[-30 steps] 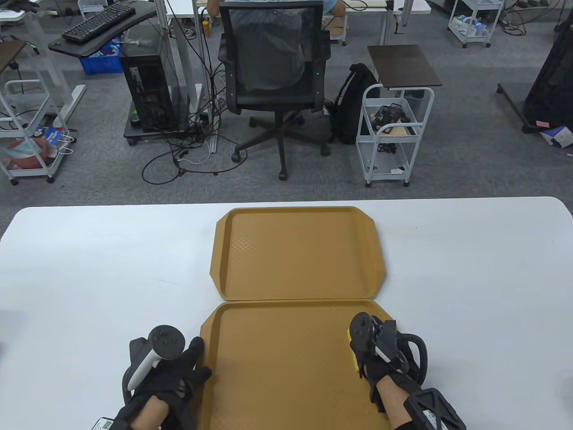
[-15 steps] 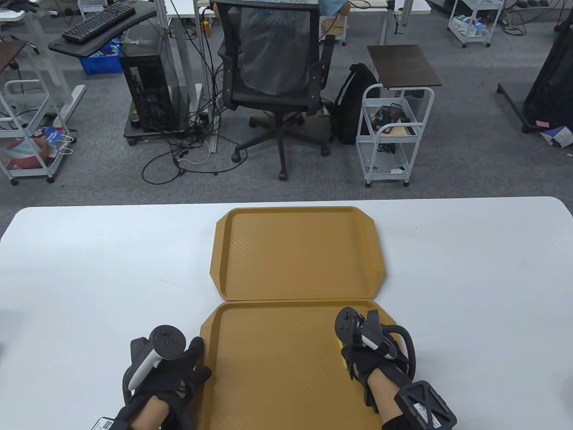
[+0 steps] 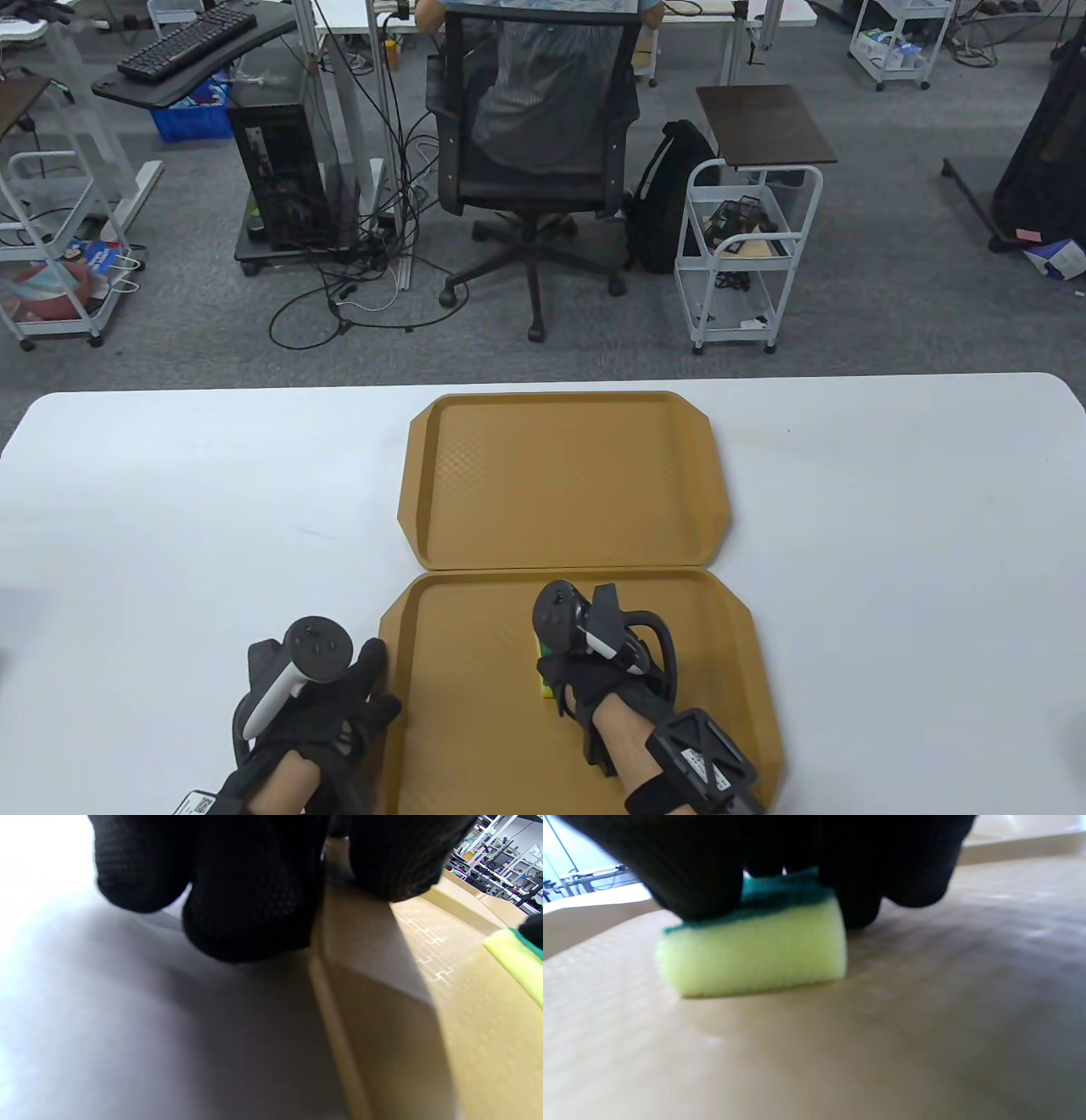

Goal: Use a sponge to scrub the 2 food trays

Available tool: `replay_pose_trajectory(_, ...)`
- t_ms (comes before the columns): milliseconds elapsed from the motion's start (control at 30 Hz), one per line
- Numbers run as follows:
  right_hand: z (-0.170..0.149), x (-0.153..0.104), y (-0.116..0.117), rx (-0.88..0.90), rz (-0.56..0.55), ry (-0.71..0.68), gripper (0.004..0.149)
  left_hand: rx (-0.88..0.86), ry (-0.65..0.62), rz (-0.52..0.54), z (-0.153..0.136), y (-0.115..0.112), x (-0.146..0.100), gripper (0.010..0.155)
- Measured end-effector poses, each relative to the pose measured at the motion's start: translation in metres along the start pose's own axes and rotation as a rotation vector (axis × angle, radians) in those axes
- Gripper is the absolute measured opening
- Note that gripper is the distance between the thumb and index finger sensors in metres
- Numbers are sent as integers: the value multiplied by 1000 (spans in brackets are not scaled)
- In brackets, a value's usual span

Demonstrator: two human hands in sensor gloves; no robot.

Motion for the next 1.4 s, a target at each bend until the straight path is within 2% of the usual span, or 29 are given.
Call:
replay_pose_trajectory(333,60,20,15,42,1,-63,70,4,-2,-3,0,0,0,75)
replay_pose_trajectory(600,78,25,22,61,14,-69,72,8,-3,-5,1,0,0,75)
replay_pose_trajectory(733,81,19,24,84,65,-82,73,8,-3,-4,1,0,0,75)
replay_pose_trajectory(1000,98,-13,35,11,136,-159,77,11,-3,-3,1,0,0,75)
replay_pose_trajectory(1167,102,-23,39,-34,140,-168,89,11,-2,-2,1,0,0,75)
replay_pose_trajectory(1400,86,-29,36,-85,147,-142,87,9,-2,-2,1,0,0,75)
Point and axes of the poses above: the tracker on the back of each hand, its own z axis roughly to the thumb side, its own x axis roughly from the wrist to the fingertips, y = z × x, the point moved 3 cm from there along x, roughly from the wrist to the fingertips, and after that the axes turned 8 degrees about -y, right-handed, at the moved point
